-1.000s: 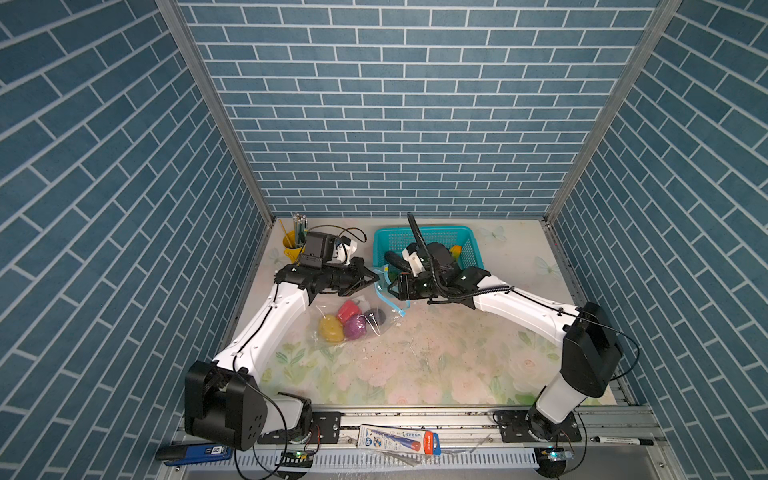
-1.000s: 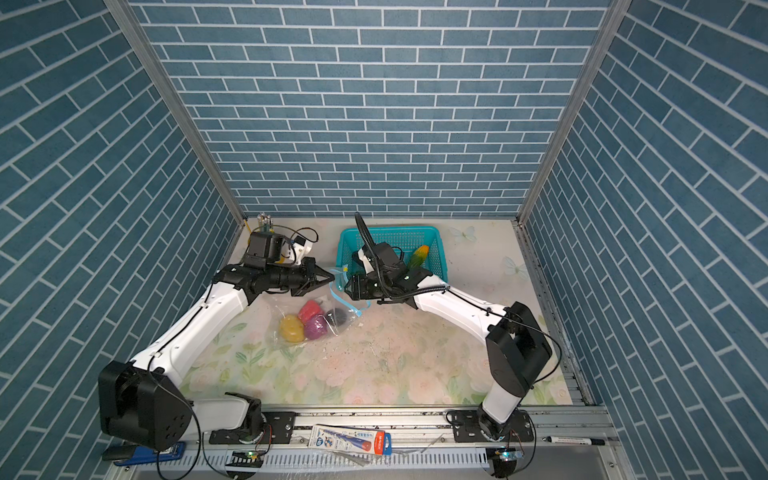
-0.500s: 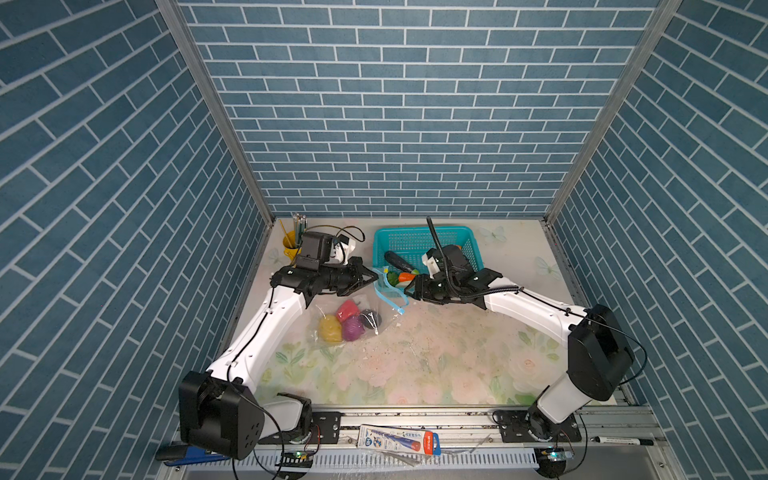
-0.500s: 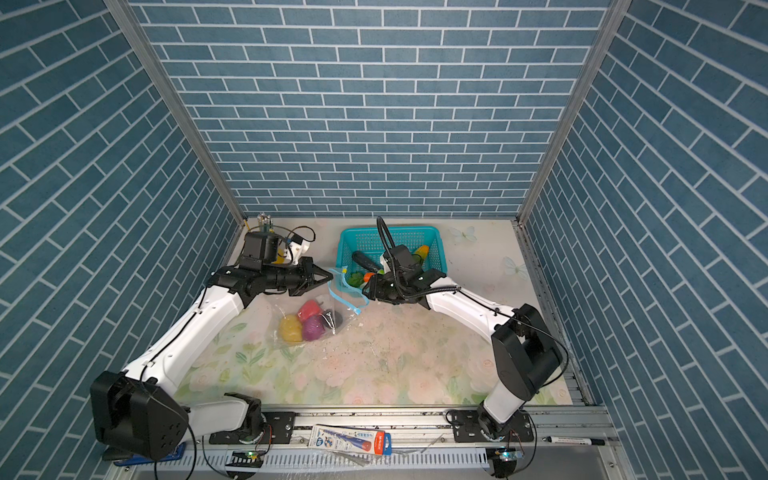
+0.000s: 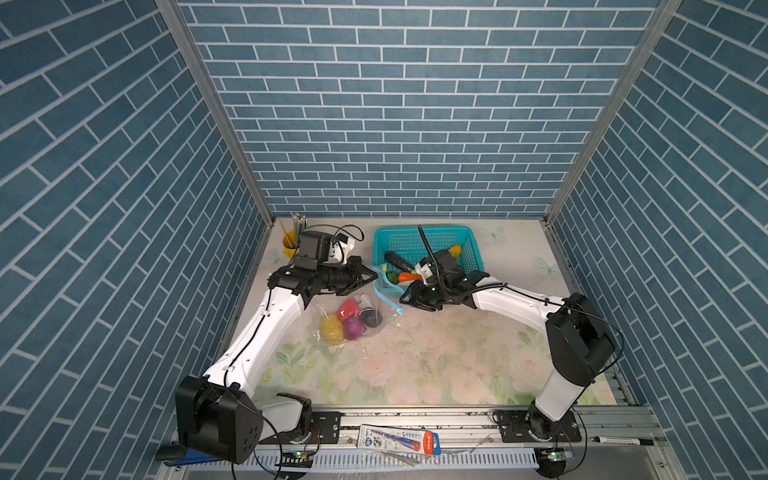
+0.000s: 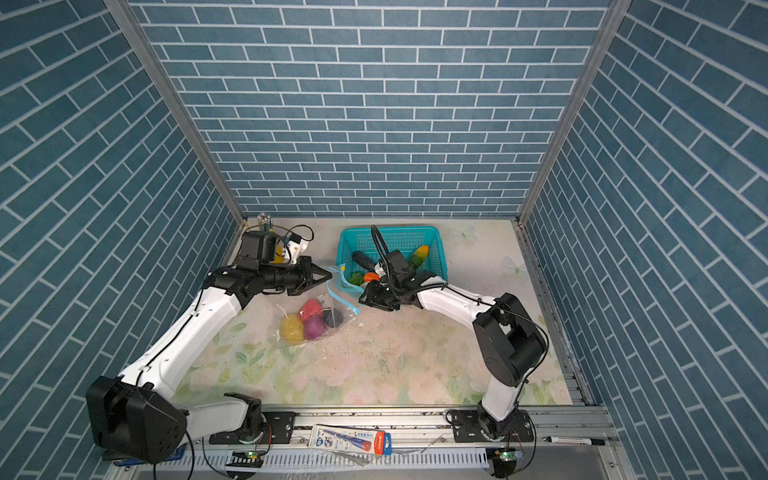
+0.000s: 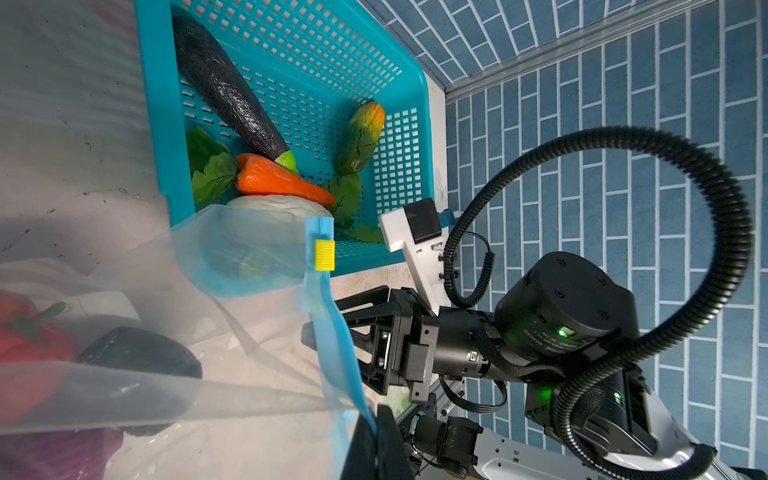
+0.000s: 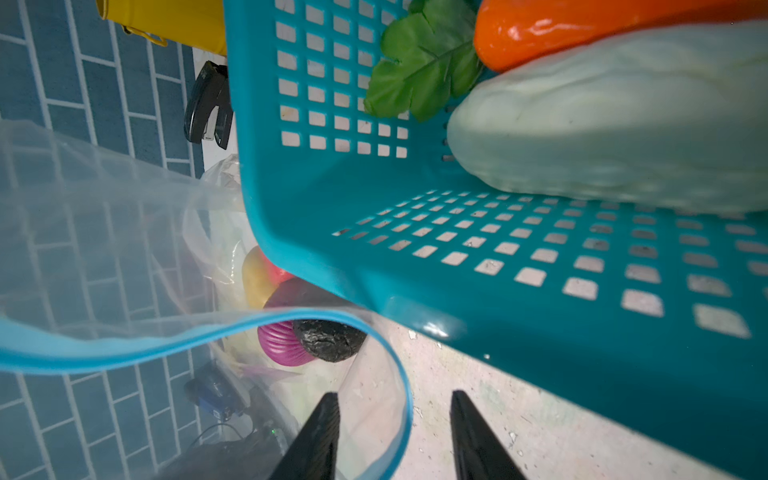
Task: Place the food in the zip-top bag and seal the zipper
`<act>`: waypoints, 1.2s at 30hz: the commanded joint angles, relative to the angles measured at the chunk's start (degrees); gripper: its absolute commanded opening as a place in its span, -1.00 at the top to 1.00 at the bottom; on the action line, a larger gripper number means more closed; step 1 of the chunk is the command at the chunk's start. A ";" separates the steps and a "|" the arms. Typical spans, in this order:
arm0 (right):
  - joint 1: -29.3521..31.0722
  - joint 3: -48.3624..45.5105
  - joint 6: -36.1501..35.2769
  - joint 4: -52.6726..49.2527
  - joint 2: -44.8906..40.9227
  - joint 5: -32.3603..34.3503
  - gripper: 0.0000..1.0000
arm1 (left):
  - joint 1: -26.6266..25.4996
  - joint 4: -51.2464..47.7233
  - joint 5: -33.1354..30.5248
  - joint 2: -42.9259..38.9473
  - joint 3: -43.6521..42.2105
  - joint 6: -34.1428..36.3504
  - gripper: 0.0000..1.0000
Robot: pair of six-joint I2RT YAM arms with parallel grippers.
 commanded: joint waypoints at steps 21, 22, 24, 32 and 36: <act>0.76 6.69 -2.94 1.08 -2.72 -4.27 1.00 | 0.97 -1.53 -0.40 -1.37 3.82 0.37 1.00; 0.79 7.49 -3.73 0.22 -2.88 -4.18 1.00 | 1.22 -1.51 -0.59 -1.78 3.74 0.28 1.00; 0.87 8.85 -4.98 -1.03 -3.28 -4.01 1.00 | 2.03 -1.53 -0.90 -2.57 3.48 0.21 1.00; 1.23 14.93 -7.85 -5.51 -3.75 -3.09 1.00 | 5.22 -0.54 -0.54 -4.77 1.32 -0.84 1.00; 1.86 17.99 -9.65 -7.67 -3.79 -2.30 1.00 | 6.41 -0.39 -0.09 -5.19 1.10 -1.04 1.00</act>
